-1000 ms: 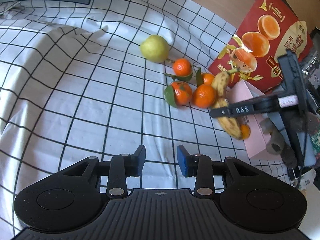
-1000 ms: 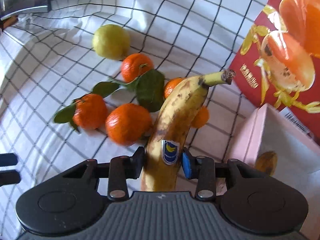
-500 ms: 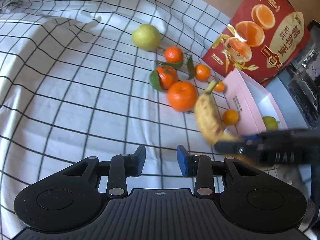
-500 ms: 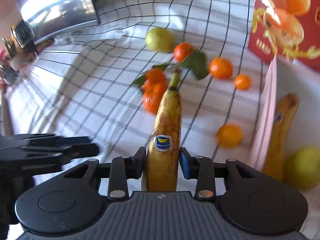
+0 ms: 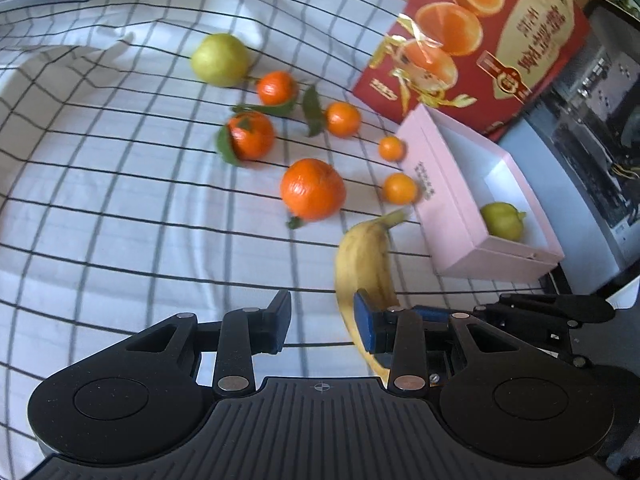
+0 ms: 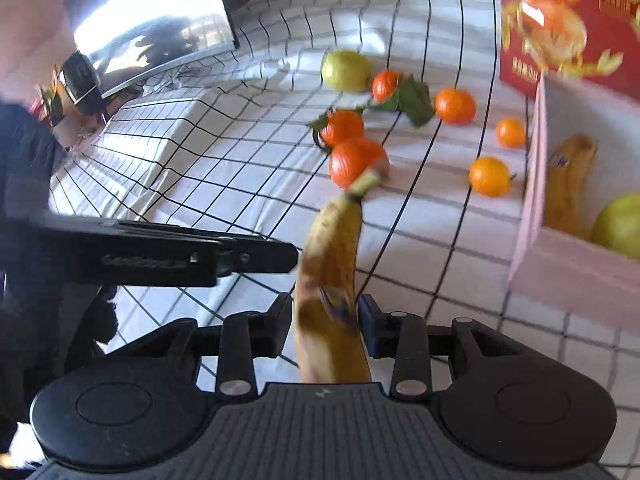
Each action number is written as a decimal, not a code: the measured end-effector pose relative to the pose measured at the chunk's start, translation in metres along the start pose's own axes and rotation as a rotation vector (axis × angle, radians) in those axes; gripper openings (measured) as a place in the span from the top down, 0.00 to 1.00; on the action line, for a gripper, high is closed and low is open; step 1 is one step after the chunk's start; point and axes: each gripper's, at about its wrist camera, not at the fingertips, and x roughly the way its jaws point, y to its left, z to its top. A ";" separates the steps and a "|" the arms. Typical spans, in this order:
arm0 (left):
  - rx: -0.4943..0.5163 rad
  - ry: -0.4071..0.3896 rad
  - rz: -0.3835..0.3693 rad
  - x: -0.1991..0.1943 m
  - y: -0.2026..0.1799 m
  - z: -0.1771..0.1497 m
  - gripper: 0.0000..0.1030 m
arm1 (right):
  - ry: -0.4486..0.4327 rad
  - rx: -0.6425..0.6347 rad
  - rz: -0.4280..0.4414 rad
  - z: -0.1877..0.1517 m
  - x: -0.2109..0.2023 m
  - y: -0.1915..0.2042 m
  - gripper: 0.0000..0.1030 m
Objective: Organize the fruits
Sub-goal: 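Grasp a mandarin orange with the left tool while the right tool lifts the banana, then carry the orange into the pink box and open the left tool while the right tool carries the banana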
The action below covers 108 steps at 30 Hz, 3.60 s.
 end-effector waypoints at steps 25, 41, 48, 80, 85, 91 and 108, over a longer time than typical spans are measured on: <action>0.373 -0.053 0.220 0.057 -0.045 0.058 0.50 | -0.118 -0.007 -0.252 -0.068 -0.060 -0.014 0.39; 0.264 -0.029 0.198 0.064 -0.018 0.062 0.48 | -0.162 -0.061 -0.279 -0.067 -0.051 -0.002 0.37; 0.202 -0.085 0.114 0.006 -0.013 0.034 0.48 | -0.129 -0.111 -0.190 -0.047 -0.033 0.007 0.37; 0.302 -0.224 -0.133 -0.061 -0.103 0.083 0.48 | -0.519 -0.080 -0.269 -0.004 -0.177 -0.021 0.65; 0.344 -0.142 -0.200 -0.007 -0.147 0.124 0.48 | -0.500 0.019 -0.379 -0.039 -0.197 -0.049 0.65; 0.410 0.117 -0.168 0.107 -0.188 0.134 0.48 | -0.436 0.183 -0.427 -0.074 -0.189 -0.079 0.65; 0.563 0.326 -0.030 0.207 -0.208 0.119 0.47 | -0.356 0.214 -0.416 -0.073 -0.154 -0.089 0.65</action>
